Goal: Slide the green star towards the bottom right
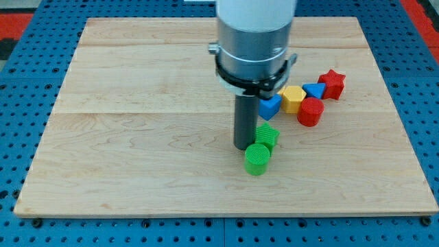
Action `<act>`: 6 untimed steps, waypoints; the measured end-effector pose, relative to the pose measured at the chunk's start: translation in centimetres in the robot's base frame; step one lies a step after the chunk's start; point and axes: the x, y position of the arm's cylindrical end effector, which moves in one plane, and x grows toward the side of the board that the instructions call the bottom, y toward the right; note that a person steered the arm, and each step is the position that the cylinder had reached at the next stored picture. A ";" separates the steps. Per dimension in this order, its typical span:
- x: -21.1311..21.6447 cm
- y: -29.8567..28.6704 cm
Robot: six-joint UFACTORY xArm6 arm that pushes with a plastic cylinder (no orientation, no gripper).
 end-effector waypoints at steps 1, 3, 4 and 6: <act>0.1 3.3; -0.7 3.2; -1.8 5.2; -0.3 10.0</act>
